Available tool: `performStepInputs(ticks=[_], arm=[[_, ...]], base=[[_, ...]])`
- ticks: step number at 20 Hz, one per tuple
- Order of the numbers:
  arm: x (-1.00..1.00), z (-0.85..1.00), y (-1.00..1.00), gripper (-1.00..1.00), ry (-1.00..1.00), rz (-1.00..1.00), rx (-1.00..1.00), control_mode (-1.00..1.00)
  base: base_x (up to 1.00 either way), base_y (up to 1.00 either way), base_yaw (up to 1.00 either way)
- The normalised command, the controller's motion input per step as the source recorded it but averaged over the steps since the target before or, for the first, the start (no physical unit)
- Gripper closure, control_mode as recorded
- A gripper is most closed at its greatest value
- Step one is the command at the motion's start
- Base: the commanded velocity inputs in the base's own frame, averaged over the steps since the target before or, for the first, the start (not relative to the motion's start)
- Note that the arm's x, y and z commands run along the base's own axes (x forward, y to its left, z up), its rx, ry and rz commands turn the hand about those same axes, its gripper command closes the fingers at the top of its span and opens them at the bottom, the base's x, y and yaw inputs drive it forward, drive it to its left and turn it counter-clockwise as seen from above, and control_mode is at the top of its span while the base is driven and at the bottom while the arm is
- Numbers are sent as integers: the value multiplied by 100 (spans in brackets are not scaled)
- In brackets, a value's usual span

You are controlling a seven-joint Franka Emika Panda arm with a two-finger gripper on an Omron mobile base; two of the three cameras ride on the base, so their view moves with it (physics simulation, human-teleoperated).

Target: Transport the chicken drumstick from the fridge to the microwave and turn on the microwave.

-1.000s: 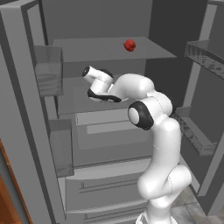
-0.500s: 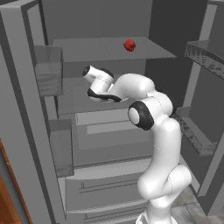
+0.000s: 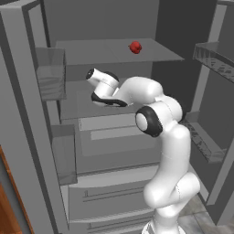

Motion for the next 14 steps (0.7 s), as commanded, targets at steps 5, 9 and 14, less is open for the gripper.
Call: performStepInputs(ticks=[5, 9, 14], arm=[[-23, 1, 0, 100, 0, 0, 0, -100], [-24, 7, 0, 100, 0, 2, 0, -100], [-28, 12, 0, 100, 0, 5, 0, -100]], base=[[0, 0, 0], [0, 0, 0], [0, 0, 0]])
